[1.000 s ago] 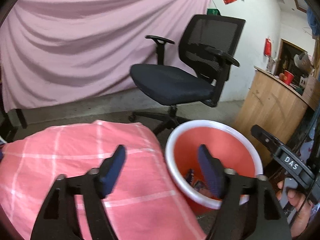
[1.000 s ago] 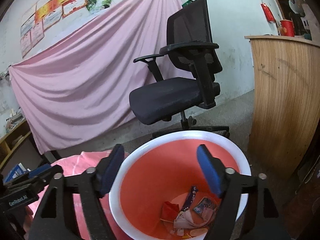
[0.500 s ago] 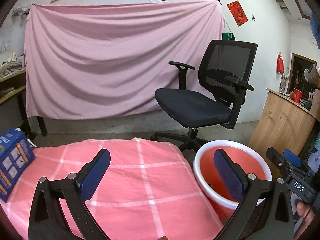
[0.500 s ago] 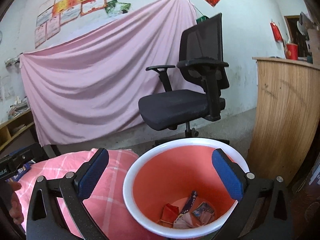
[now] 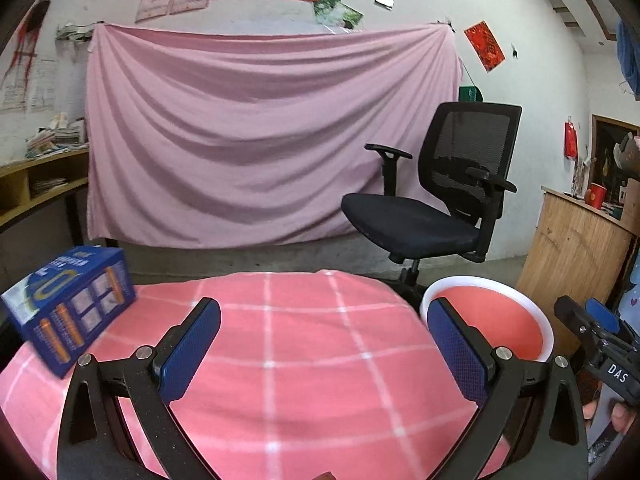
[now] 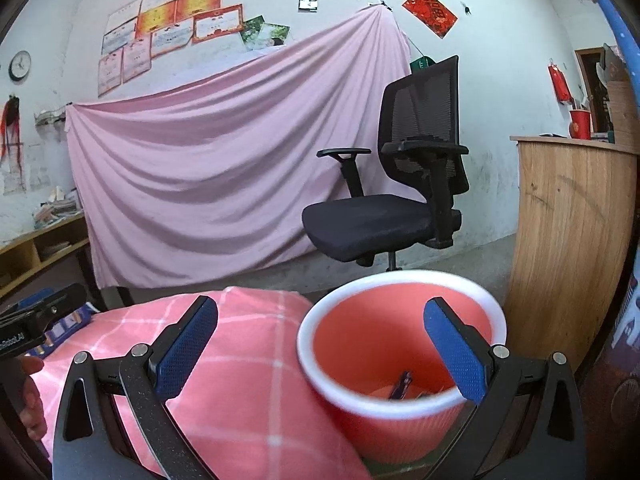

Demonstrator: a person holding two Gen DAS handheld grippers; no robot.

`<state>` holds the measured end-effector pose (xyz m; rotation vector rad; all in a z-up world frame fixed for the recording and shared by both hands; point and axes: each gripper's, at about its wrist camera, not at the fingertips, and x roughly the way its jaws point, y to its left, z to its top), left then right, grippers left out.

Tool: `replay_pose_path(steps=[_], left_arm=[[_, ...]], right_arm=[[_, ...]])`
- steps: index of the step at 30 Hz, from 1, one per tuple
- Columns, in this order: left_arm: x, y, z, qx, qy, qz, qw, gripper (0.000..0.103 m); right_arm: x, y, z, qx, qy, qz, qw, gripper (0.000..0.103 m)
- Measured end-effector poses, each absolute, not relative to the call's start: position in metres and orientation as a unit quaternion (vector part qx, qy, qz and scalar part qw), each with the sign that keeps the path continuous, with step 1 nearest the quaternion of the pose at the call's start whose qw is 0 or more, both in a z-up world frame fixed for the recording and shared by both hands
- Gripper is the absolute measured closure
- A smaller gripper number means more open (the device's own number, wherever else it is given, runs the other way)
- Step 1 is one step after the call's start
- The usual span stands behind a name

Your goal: Collect trash

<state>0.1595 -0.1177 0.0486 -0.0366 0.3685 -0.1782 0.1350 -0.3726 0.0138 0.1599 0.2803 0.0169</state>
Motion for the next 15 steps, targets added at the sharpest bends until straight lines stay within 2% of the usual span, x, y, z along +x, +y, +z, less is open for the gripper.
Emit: replay_pose_path(steps=[15], left_arm=[[0.08,-0.056,0.038,-0.014,0.171,-0.064,0.983,0.002]], right_arm=[[0.067,-0.321,0.018,0.062,0.106,0.009,0.992,0.0]])
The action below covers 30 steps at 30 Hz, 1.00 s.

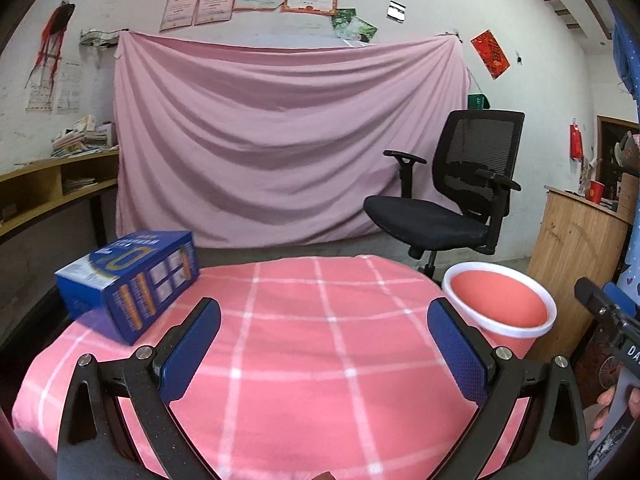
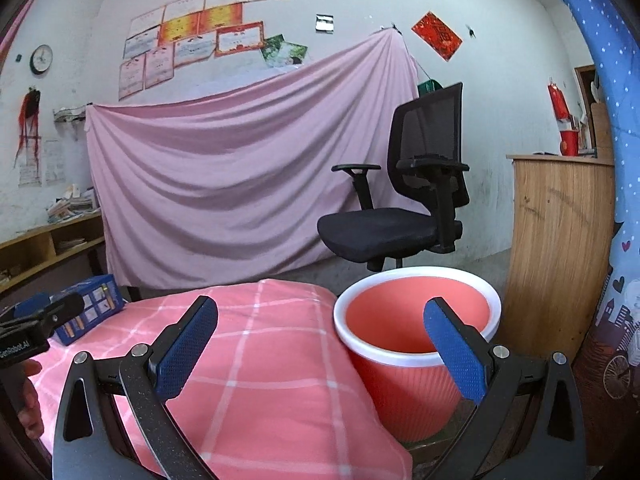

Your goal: Collect trash

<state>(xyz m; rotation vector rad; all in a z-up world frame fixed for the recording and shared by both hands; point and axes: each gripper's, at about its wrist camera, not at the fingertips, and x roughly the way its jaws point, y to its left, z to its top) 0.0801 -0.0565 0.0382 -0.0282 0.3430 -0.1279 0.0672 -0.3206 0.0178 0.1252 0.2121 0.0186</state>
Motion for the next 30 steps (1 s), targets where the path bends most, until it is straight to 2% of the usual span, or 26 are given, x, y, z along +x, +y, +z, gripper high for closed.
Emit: replay_pose_path(steps=[20,30], left_arm=[[0.013,-0.002,0.003,-0.007,0.168,-0.004,0.986,0.002],[0.012,0.0,-0.007,-0.016,0.175,0.005,0.984,0.002]], right_arm=[[0.025,-0.247,-0.007,0.03,0.133,0.06,0.989,0.0],[0.023,-0.235,-0.015,0.003,0.13,0.026,0.991,0.0]])
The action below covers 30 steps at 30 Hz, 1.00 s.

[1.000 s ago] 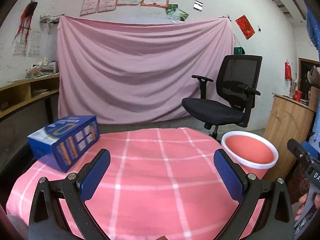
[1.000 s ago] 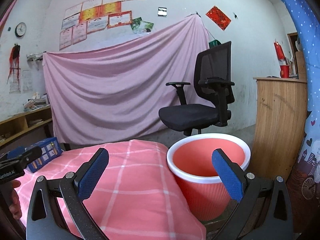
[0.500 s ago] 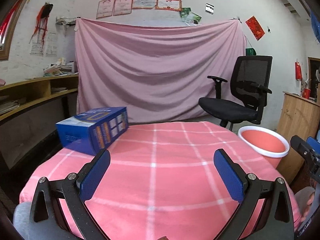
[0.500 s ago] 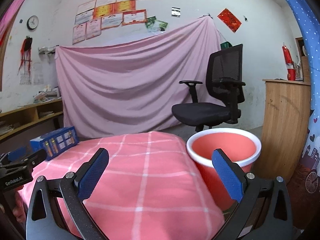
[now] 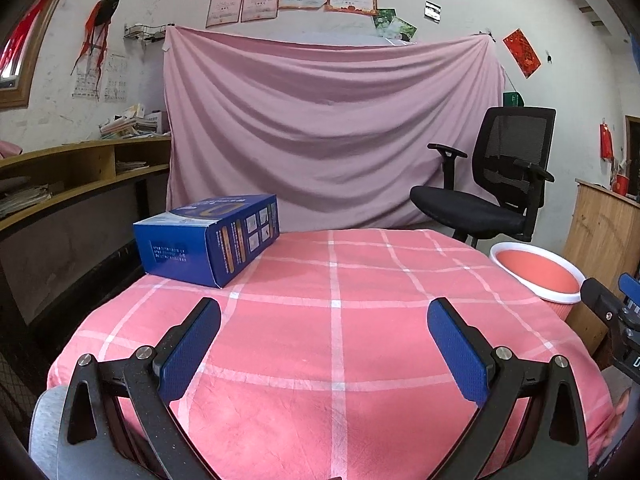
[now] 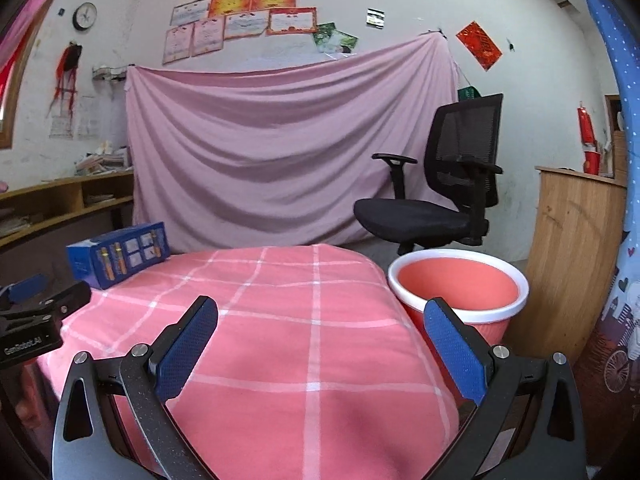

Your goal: Collect trash

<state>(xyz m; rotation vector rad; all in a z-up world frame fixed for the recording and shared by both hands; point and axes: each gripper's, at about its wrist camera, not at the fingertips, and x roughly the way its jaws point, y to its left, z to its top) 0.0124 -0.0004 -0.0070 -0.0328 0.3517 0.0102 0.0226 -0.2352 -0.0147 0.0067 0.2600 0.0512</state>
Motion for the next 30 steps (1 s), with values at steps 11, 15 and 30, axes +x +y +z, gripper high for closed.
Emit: replay_pose_path(steps=[11,15,30], left_arm=[[0.0155,0.0054,-0.0092,-0.022,0.166,0.0,0.986,0.002],[0.0159,0.0049,-0.0096,-0.019,0.167,0.0,0.986,0.002],[0.0161,0.0041,-0.0111,-0.019,0.168,0.0,0.986,0.002]], right_arm=[[0.0262,-0.2374,-0.0191,-0.003,0.139,0.002,0.99,0.0],[0.0282,-0.238,-0.0198,-0.002,0.143,0.004,0.99,0.0],[0.0245,-0.2385,-0.0179,-0.002,0.134,0.009,0.991,0.0]])
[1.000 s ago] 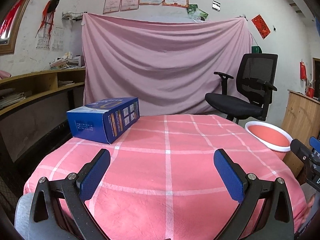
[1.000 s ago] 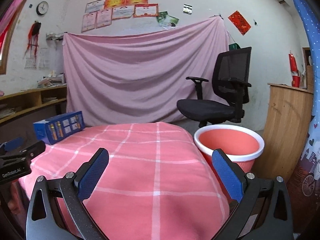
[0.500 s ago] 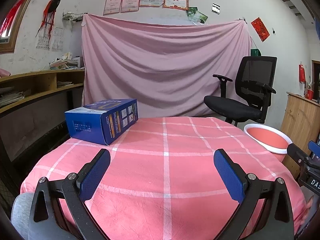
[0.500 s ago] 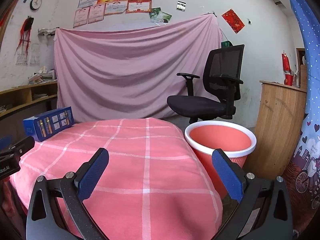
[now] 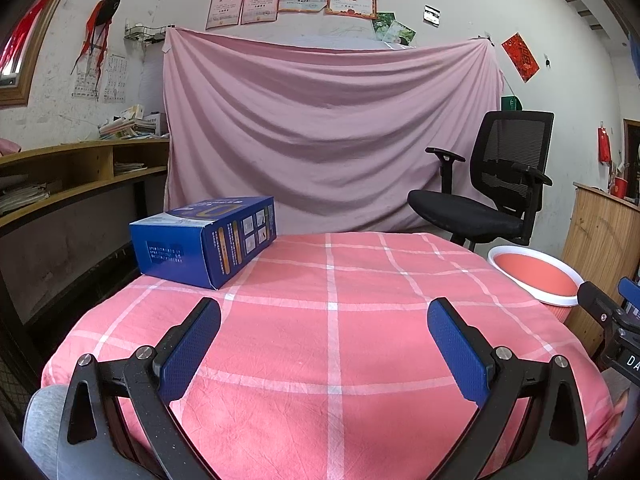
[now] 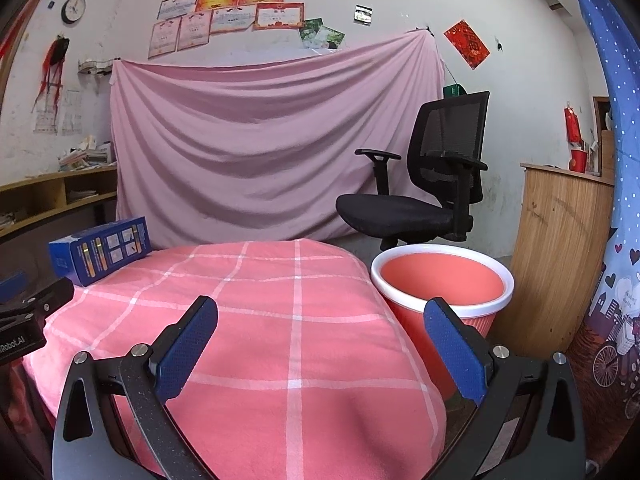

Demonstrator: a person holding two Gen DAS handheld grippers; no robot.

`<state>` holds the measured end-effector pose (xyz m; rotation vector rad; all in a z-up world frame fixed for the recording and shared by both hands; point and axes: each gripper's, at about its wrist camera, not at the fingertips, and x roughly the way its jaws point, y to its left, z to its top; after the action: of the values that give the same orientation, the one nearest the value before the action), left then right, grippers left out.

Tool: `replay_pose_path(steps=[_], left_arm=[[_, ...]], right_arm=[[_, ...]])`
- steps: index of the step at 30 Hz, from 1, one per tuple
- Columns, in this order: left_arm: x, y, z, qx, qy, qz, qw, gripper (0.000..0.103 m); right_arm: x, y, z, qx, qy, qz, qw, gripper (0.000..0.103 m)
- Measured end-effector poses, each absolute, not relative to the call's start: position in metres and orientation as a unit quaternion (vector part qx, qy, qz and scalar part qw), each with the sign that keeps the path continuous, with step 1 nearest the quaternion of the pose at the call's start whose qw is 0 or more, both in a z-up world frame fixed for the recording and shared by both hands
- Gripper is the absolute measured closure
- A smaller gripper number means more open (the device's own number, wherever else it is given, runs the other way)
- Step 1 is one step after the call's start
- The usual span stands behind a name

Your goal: Collect trash

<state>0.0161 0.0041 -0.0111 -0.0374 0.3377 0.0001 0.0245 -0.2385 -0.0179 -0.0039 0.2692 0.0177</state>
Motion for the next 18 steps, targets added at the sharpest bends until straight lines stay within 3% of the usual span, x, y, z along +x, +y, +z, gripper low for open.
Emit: replay_pose_path(steps=[18], left_arm=[[0.0157,0.0053,-0.0112,-0.019,0.167,-0.002,0.986,0.002]], right_arm=[[0.0253,-0.2385,-0.0172,-0.002,0.134,0.013,0.991,0.0]])
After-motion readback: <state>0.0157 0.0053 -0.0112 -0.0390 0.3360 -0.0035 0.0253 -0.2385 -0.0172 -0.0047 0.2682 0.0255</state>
